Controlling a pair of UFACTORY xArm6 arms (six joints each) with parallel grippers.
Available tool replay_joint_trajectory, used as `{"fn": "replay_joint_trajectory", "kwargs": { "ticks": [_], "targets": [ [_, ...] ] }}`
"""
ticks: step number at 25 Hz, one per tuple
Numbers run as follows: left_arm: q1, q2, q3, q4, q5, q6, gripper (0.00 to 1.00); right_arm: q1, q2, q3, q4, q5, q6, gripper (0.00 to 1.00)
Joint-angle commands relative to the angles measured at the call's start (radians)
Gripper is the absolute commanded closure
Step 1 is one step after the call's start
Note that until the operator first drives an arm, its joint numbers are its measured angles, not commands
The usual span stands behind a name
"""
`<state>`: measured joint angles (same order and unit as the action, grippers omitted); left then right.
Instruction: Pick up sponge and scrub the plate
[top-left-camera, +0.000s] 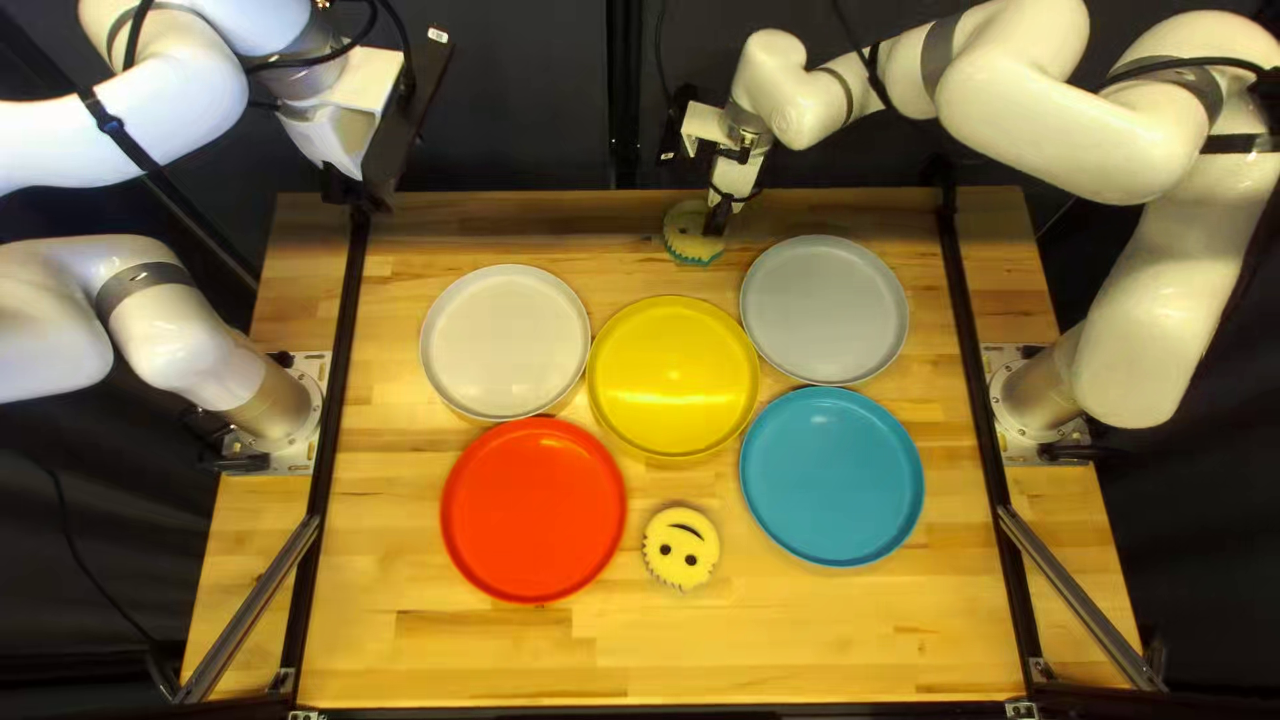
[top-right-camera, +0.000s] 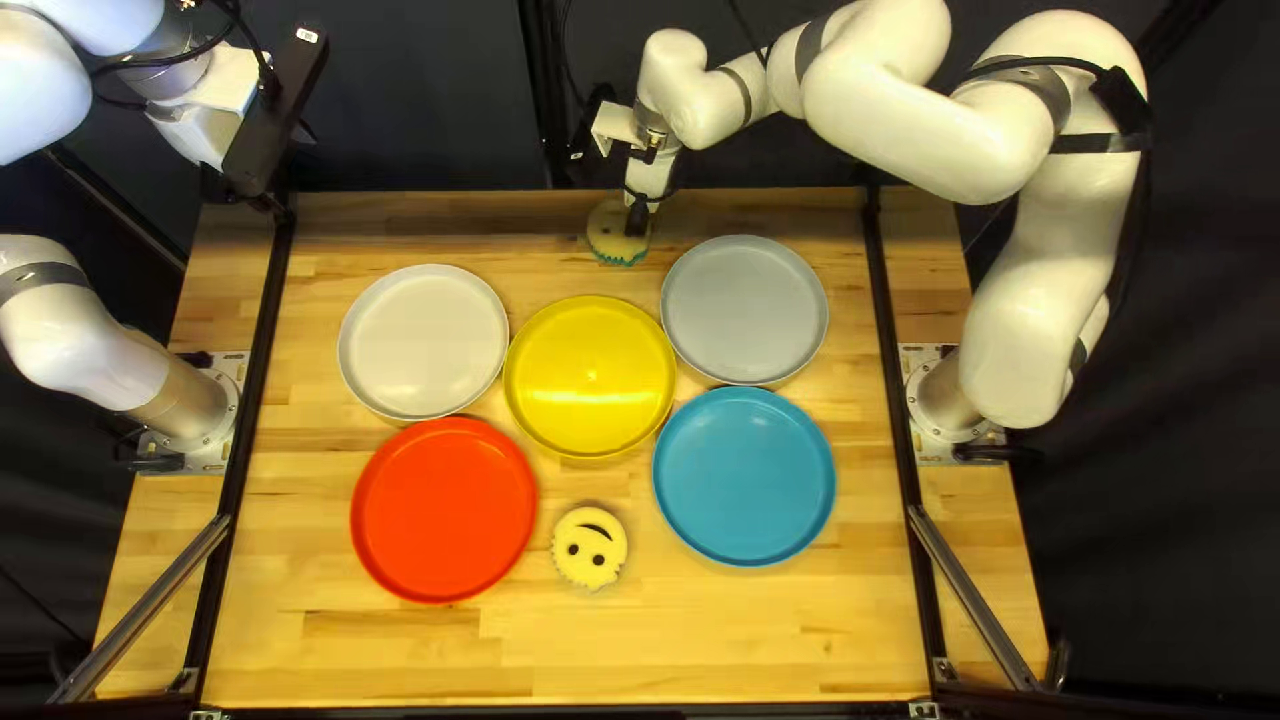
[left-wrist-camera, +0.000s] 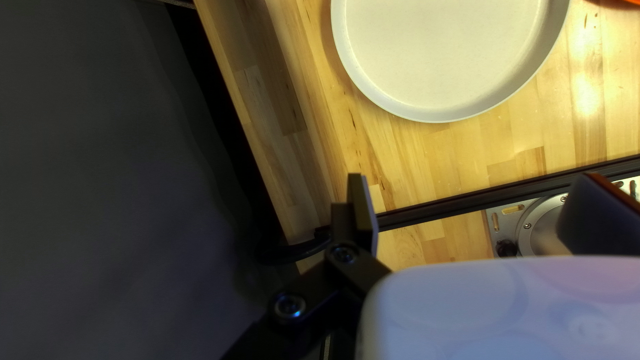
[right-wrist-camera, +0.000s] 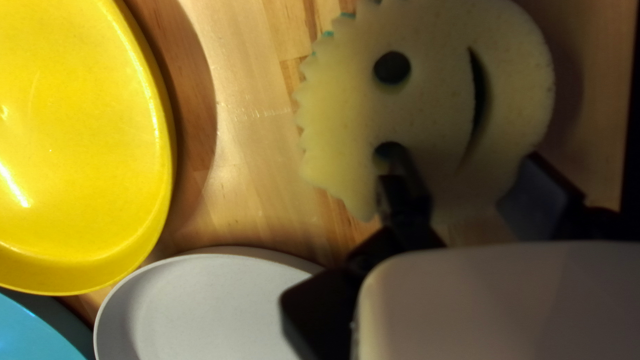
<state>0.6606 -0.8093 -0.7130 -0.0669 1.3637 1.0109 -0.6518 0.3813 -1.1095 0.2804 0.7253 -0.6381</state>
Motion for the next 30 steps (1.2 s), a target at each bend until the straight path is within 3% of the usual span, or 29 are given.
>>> {"fn": "replay_joint_trajectory", "kwargs": {
  "ticks": [1,13,21,30],
  "targets": [
    [0.0,0.0,0.0,0.0,0.0,0.0,0.0,-0.01,-0.082,0.042,-0.039,0.03,0.018,1.0],
    [0.0,0.0,0.0,0.0,0.0,0.0,0.0,-0.015,-0.369,0.24,-0.108,0.152,-0.1,1.0],
    [0.0,0.0,0.0,0.0,0.0,0.0,0.0,0.035,-0.448,0.369,-0.106,0.094,-0.1,1.0],
    [0.0,0.0,0.0,0.0,0.0,0.0,0.0,0.034,-0.452,0.371,-0.106,0.094,-0.1,1.0]
  ]
}}
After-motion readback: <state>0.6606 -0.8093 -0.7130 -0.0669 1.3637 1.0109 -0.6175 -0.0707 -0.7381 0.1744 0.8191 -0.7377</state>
